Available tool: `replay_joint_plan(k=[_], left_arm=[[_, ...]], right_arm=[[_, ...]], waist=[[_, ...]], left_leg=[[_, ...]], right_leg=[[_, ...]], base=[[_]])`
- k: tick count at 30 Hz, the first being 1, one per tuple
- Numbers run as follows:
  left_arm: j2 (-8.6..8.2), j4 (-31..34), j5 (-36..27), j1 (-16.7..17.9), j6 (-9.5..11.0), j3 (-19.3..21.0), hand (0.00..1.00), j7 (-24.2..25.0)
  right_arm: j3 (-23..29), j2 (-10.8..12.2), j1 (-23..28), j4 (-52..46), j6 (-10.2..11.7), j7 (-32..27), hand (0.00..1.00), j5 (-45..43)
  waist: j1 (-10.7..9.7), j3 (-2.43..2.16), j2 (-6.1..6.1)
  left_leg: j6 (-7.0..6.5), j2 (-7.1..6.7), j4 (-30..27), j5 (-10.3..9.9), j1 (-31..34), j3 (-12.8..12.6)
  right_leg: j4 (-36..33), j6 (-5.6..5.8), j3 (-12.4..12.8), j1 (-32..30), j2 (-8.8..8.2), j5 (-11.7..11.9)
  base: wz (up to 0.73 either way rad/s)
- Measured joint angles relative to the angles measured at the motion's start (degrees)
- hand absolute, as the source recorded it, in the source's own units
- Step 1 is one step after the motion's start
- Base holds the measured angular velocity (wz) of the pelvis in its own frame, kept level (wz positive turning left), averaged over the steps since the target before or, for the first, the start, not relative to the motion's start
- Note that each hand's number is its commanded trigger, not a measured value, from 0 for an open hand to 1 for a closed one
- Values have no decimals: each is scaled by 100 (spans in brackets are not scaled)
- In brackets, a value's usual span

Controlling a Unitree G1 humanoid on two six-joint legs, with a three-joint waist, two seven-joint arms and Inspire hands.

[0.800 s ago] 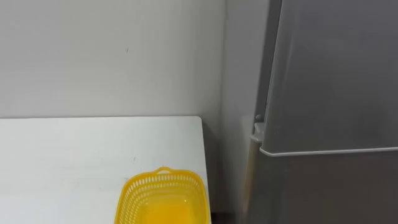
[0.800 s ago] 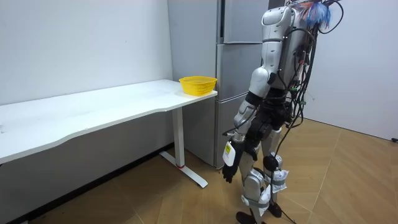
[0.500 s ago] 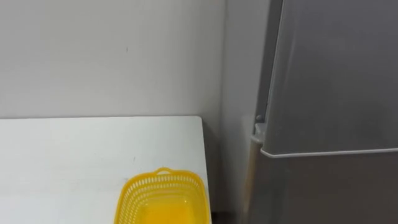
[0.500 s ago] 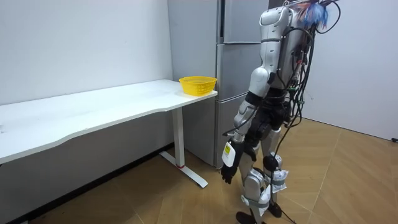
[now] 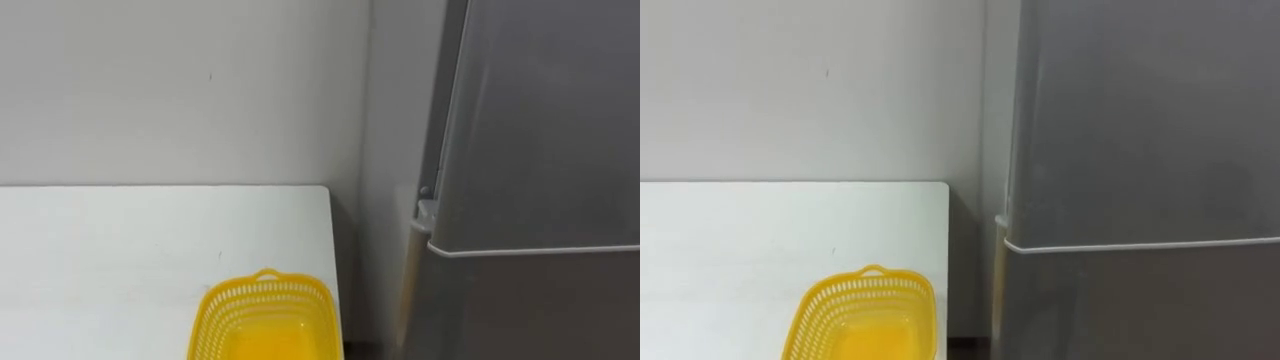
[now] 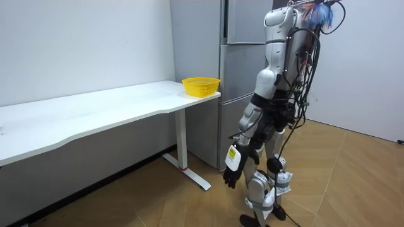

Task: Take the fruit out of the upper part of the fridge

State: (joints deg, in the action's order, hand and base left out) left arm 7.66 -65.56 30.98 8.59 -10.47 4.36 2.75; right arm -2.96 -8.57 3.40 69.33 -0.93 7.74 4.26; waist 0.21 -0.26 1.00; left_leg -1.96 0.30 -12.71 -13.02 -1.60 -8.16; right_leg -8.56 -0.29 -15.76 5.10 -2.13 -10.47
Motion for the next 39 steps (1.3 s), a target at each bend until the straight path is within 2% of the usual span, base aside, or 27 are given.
replay_joint_plan(k=[5,8,10,11,13,14,16,17,20,24,25,27,28,30,34,35,37,39], left_arm=[[-21,-12,-475,7,3,5,0,-142],[-54,-6,-1047,71,11,218,0,-280],[-52,4,-1817,117,24,490,0,-435],[-52,6,-2023,130,24,554,0,-489],[-49,40,-2923,168,51,720,0,-726],[-51,39,-3151,170,60,768,0,-779],[-57,28,-3972,202,125,1022,0,-985],[-58,35,-4107,189,145,1105,0,-1026],[-59,50,-4959,218,314,1503,0,-1327],[-72,413,-6466,240,522,1794,0,-1858],[-75,511,-6765,220,629,1879,0,-1999],[-75,581,-7096,182,812,1979,0,-2169],[-86,793,-7226,188,837,2038,0,-2319],[-103,1290,-7320,250,899,2034,0,-2563],[-69,1870,-7395,182,1296,2017,0,-3121],[-64,2004,-7448,181,1307,2024,0,-3225],[-39,2622,-7872,177,1395,2062,0,-3554],[-30,2919,-8046,94,1525,2192,0,-3765]], right_arm=[[-8,6,6,42,2,-85,0,24],[33,7,3,110,-3,-128,0,106],[100,8,5,116,-44,-131,0,109],[96,7,7,125,-49,-133,0,121],[84,7,-13,191,-104,-142,0,130],[85,7,-23,199,-117,-149,0,122],[103,-2,-27,210,-161,-151,0,63],[125,-2,-26,218,-162,-150,0,42],[208,-2,-5,230,-164,-162,0,39],[209,-2,-10,230,-162,-191,0,44],[211,-2,-4,245,-163,-198,0,38],[209,-3,5,242,-163,-202,0,6],[212,-10,-2,195,-161,-210,0,-45],[213,-18,3,144,-161,-210,0,-128],[184,-49,-5,41,-147,-205,0,-277],[185,-49,-1,40,-140,-204,0,-280],[212,-66,12,25,-132,-195,0,-325],[255,-82,13,-39,-126,-192,0,-521]], waist=[[12,0,1],[20,3,-1],[26,8,-16],[30,15,-22],[57,18,-38],[64,19,-44],[159,21,-51],[167,21,-50],[206,24,-43],[324,25,-40],[353,25,-40],[429,24,-44],[483,18,-60],[503,18,-69],[502,15,-77],[492,14,-78],[502,8,-87],[515,4,-114]], left_leg=[[0,5,-6,0,-7,-3],[0,4,-10,0,-9,12],[0,-4,-3,0,-32,46],[0,-5,8,0,-62,46],[1,-8,87,-2,-151,47],[1,-9,111,-2,-168,47],[1,-9,124,-2,-212,46],[1,-9,124,-1,-218,46],[2,-15,119,0,-210,68],[2,-18,129,0,-204,82],[2,-18,125,0,-209,91],[2,-20,124,0,-218,87],[1,-18,124,-1,-217,78],[1,-17,123,-1,-190,81],[-2,-31,99,0,-131,116],[-2,-33,93,1,-120,132],[-4,-38,88,2,-110,155],[-3,-36,90,4,-118,157]], right_leg=[[-6,0,3,1,3,0],[1,-2,0,20,6,0],[38,-1,-26,65,5,0],[50,-1,-22,92,7,0],[79,6,-8,145,15,-6],[80,6,-9,151,15,-6],[86,5,-21,197,16,-7],[86,5,-26,197,16,-7],[83,6,-89,201,4,-8],[79,7,-166,228,-7,-9],[79,7,-170,225,-8,-9],[77,7,-156,223,-10,-9],[65,7,-154,203,-10,-9],[55,6,-168,173,-15,-10],[37,6,-190,131,-23,-11],[41,7,-187,130,-23,-11],[28,6,-172,102,-22,-11],[-15,6,-161,90,-22,-11]], base=[[0],[2],[6],[0],[0],[0],[0],[0],[5],[2],[3],[-2],[-4],[0],[1],[7],[0],[-2]])
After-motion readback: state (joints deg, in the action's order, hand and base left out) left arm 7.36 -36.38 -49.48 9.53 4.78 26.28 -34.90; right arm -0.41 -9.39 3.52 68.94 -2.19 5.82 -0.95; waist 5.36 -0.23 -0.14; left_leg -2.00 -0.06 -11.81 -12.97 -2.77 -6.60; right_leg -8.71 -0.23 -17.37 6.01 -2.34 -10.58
